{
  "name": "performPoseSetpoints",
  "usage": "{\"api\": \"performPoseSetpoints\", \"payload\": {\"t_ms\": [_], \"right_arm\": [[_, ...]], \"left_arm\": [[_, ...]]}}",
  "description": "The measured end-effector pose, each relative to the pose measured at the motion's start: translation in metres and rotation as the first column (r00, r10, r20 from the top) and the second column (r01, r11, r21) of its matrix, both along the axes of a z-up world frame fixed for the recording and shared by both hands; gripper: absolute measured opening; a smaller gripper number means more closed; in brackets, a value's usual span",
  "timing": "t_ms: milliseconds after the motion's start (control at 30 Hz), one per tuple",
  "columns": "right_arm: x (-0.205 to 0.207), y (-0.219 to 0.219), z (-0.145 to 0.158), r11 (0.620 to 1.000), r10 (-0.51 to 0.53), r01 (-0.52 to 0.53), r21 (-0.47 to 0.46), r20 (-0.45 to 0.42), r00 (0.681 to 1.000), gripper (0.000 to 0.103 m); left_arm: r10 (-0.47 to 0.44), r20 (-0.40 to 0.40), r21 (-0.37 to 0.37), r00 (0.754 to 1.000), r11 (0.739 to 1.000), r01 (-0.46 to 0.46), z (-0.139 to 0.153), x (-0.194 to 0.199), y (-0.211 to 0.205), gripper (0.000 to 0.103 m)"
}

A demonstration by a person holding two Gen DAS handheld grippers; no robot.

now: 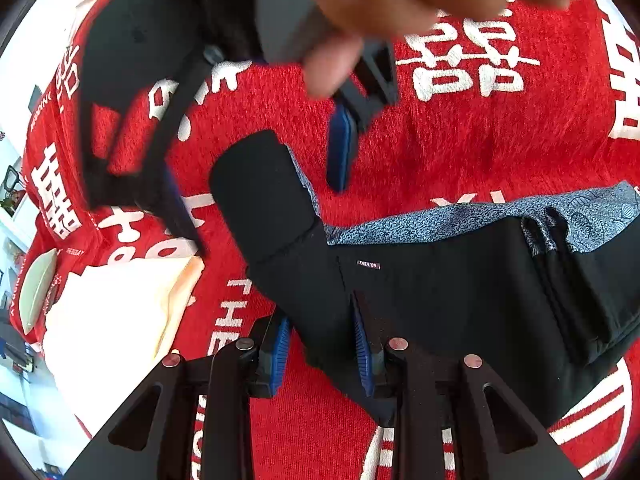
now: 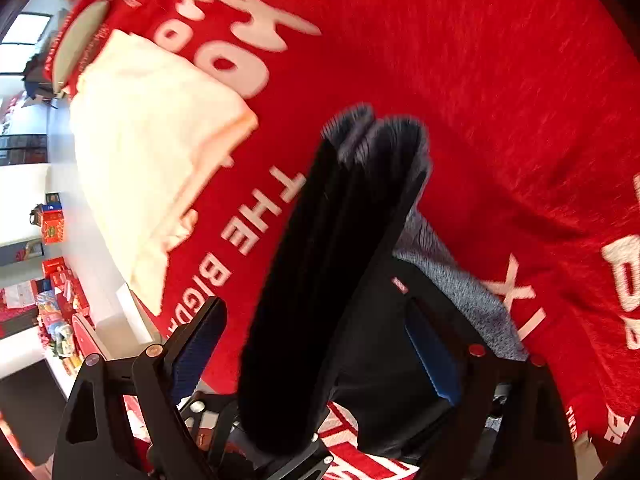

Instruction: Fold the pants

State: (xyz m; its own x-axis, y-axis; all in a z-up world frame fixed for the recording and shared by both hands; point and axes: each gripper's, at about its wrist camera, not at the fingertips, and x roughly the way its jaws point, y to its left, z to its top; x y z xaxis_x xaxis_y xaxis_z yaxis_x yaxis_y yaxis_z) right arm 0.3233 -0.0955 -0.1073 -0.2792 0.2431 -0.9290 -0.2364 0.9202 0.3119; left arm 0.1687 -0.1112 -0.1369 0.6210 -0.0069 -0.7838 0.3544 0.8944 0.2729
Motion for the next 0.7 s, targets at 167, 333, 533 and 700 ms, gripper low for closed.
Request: {"api": "performPoseSetpoints", "payload": {"t_ms": [167, 333, 533, 700], "right_arm": [[-0.007, -0.035, -0.003, 0.983, -0.145, 0.147, 0.108, -0.031, 0.989, 0.016], [-0.030, -0.074, 0.024, 0.946, -0.238, 0.223, 0.236, 0.036, 0.971, 0.016], [-0.070, -0.141, 0.063, 0.859, -0.388, 0.324, 0.396, 0.092, 0.917, 0.016], [-0.112, -0.206, 0.087, 0.773, -0.522, 0.419, 0.476, 0.103, 0.847, 0.016]], "left_arm": [[-0.041, 0.027, 0.008, 0.999, 0.999, 0.040, 0.005, -0.009, -0.010, 0.030], [-0.078, 0.060, -0.021, 0.995, 0.997, 0.080, 0.028, -0.020, -0.025, 0.030], [-0.131, 0.050, -0.157, 0.990, 0.978, 0.138, 0.067, -0.034, -0.043, 0.030], [-0.193, -0.066, -0.383, 0.979, 0.911, 0.154, 0.093, -0.039, -0.064, 0.030]]}}
